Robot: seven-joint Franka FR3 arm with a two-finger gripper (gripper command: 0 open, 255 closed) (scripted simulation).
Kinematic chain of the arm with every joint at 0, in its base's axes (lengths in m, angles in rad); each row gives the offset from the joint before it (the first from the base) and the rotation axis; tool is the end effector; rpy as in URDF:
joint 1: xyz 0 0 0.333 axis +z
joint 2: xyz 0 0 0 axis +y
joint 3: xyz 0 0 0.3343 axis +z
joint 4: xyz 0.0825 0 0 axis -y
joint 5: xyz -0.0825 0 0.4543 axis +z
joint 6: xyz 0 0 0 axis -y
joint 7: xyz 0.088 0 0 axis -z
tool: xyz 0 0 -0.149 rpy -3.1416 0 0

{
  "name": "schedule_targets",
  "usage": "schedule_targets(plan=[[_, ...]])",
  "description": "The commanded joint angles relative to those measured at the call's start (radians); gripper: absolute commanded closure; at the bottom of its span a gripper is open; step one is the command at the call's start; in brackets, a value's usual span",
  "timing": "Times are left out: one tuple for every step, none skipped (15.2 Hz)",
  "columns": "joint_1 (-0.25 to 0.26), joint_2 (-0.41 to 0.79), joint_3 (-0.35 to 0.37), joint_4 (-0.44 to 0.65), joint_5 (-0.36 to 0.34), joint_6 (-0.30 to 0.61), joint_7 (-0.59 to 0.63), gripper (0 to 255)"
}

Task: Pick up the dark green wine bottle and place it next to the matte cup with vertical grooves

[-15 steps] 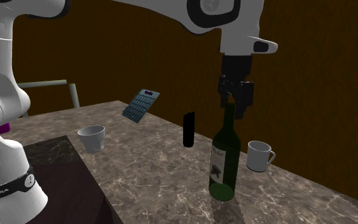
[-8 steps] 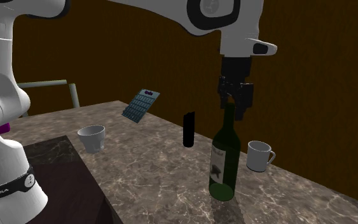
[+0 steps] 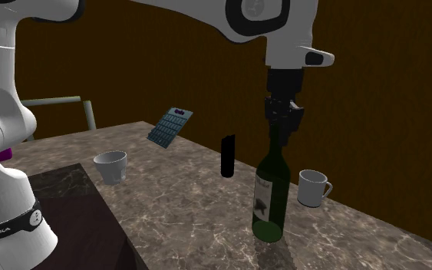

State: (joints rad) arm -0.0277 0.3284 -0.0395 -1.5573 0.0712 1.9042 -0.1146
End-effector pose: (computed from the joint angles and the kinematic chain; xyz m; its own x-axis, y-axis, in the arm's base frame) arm 0.7333 -0.0388 0.4136 0.9994 0.0263 0.0244 0.0276 -0.9982 -0.0525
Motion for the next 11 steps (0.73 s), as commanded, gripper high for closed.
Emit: schedule_targets(plan=[[0.0,0.0,0.0,0.0,0.0,0.0,0.0,255],[0.0,0.0,0.0,0.0,0.0,0.0,0.0,255],[0.0,-0.002,0.0,0.011,0.0,-0.013,0.001,255],[0.0,-0.003,0.0,0.022,-0.001,-0.025,0.002,255],[0.0,-0.005,0.0,0.033,-0.001,-0.038,0.002,255],[-0.001,-0.005,0.0,0.045,-0.001,-0.051,0.003,255],[-0.001,-0.006,-0.001,0.057,-0.001,-0.064,0.004,255],[-0.001,-0.007,-0.001,0.07,-0.002,-0.077,0.004,255],[-0.001,-0.007,-0.001,0.083,-0.002,-0.091,0.005,255],[-0.001,-0.007,-0.001,0.096,-0.002,-0.104,0.006,255],[-0.001,-0.007,-0.001,0.11,-0.002,-0.117,0.007,255]])
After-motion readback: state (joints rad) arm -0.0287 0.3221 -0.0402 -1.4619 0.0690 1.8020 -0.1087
